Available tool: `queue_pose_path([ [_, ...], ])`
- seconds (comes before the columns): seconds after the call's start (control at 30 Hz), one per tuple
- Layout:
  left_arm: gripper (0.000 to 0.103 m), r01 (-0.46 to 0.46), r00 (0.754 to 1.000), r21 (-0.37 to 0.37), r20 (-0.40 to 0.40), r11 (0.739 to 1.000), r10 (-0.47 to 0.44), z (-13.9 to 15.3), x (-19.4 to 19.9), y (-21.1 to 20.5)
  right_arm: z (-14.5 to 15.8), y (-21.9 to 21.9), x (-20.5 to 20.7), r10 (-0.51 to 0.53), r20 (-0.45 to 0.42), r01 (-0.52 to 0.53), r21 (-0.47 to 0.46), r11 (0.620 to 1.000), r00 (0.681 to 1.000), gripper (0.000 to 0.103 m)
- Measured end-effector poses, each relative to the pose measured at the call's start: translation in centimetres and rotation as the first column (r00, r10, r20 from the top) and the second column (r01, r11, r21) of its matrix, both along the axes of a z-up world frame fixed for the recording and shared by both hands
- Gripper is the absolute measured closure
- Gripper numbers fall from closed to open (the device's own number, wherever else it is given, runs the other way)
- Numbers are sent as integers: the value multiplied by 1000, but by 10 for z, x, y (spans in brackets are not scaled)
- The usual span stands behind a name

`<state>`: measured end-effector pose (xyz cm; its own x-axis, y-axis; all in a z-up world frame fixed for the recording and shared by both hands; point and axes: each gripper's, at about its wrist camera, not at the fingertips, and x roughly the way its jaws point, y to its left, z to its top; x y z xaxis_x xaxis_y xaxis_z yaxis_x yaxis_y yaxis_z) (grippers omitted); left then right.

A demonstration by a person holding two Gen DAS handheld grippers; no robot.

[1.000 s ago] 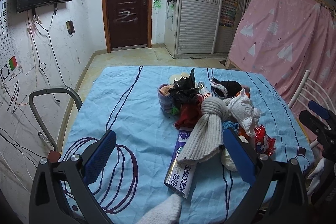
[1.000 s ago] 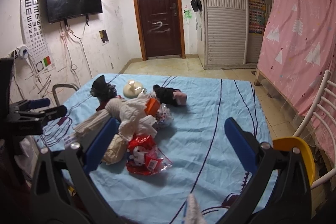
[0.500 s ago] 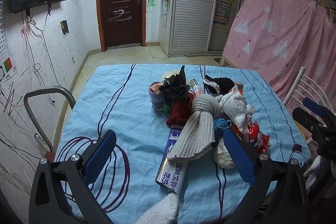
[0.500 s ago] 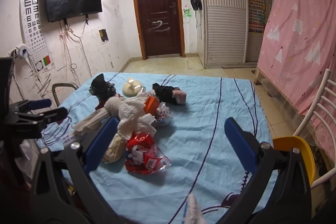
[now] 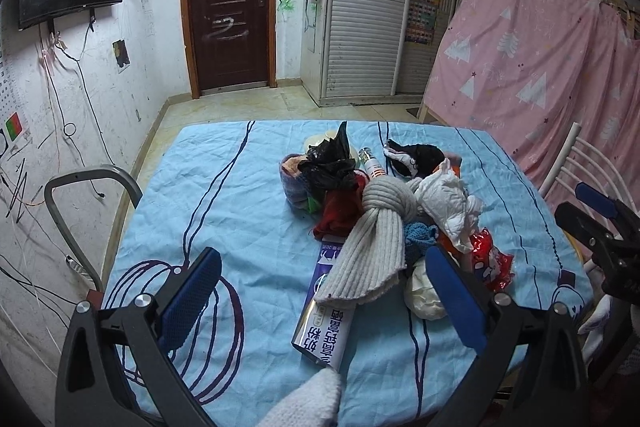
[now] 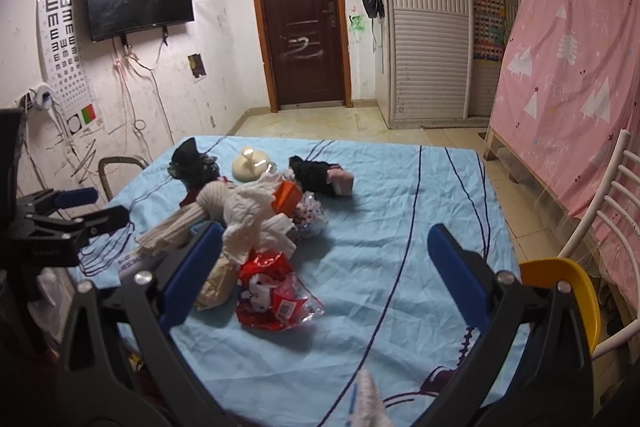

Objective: Collect trash

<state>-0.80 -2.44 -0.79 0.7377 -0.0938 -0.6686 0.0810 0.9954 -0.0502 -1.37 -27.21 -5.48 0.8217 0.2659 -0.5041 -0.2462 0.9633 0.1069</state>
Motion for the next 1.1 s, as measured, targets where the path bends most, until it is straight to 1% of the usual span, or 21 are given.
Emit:
queue_pose_path([
  [0.53, 10, -2, 1000, 4, -5, 1000, 2, 0, 2, 0, -2, -1, 2, 1, -6, -1, 1, 1000, 1000, 4],
  [0.63, 10, -4, 1000, -4, -17, 1000, 3, -3, 4, 3, -3, 0, 2, 4, -9, -3, 4, 1000, 1000, 4],
  [0.7, 10, 2, 999, -13, -34, 1000, -2, -7, 7, 6, -6, 2, 3, 18, -24, -17, 14, 1000, 1000, 4],
  [0.77, 10, 15, 999, -4, -50, 1000, -15, -13, 8, 8, -11, 6, 5, 40, -43, -39, 20, 999, 998, 4],
  [0.83, 10, 27, 997, 9, -73, 1000, -27, -21, 9, 9, -17, 11, 9, 71, -69, -69, 28, 997, 995, 4],
  [0.97, 10, 66, 989, 8, -131, 998, -64, -41, 13, 10, -29, 19, 19, 110, -113, -107, 29, 994, 988, 4],
  [1.1, 10, 118, 983, 31, -142, 993, -113, -49, 11, 5, -39, 29, 26, 165, -166, -163, 25, 986, 972, 4],
])
